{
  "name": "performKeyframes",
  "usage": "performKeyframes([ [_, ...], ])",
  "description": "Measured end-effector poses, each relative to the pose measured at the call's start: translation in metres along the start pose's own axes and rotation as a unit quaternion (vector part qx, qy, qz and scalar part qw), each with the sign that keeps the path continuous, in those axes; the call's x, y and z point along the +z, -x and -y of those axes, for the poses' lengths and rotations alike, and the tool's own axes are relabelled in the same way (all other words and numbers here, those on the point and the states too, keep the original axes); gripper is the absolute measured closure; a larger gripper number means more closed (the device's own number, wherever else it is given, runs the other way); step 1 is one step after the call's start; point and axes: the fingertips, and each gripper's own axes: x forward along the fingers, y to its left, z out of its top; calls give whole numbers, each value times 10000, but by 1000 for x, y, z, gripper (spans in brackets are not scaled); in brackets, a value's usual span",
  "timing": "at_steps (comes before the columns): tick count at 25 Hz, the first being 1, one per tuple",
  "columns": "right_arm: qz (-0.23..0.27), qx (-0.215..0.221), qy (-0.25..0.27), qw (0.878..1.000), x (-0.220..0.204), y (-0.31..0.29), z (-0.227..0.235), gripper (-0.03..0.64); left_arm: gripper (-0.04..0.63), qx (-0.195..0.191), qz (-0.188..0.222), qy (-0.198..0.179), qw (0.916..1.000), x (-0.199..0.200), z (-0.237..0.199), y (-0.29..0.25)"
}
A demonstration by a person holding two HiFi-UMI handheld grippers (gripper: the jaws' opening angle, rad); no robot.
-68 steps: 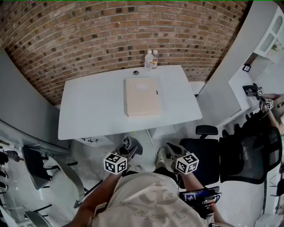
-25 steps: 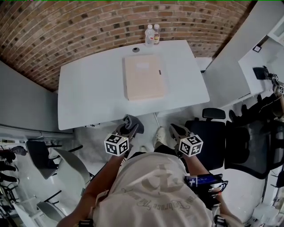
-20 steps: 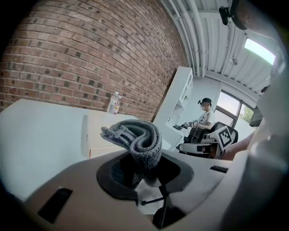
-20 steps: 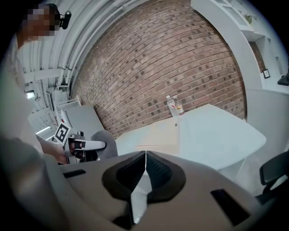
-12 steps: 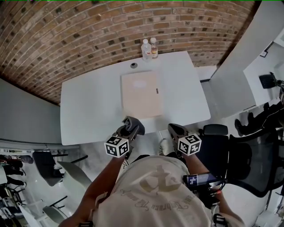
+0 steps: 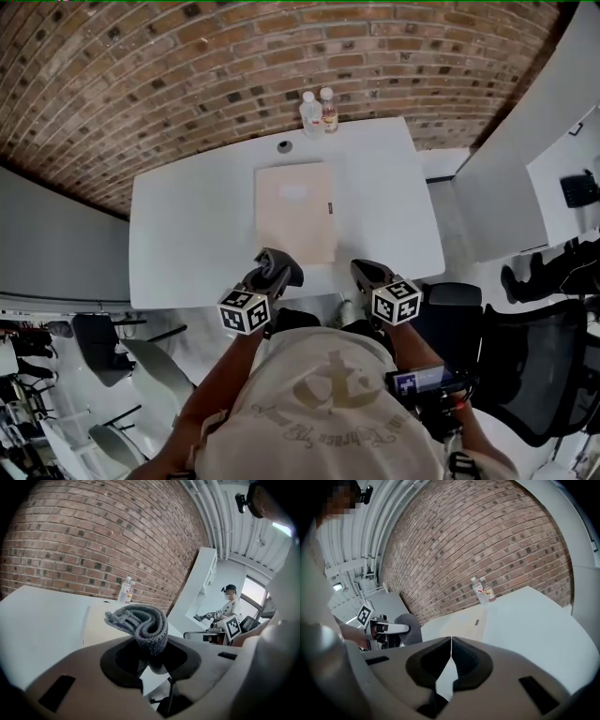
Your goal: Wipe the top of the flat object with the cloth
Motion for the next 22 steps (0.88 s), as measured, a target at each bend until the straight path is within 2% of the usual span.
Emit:
performKeyframes([
  [10, -206, -272, -46, 9994, 10, -31, 20, 594, 488, -172, -41, 149, 9997, 18, -38, -30],
  [18, -121, -611, 216, 9978, 51, -64, 36, 594, 488, -577, 75, 64, 9983, 57, -69, -59],
  [22, -230, -856, 240, 9958, 56, -80, 45, 594, 488, -761, 3, 109, 9970, 66, -85, -68],
])
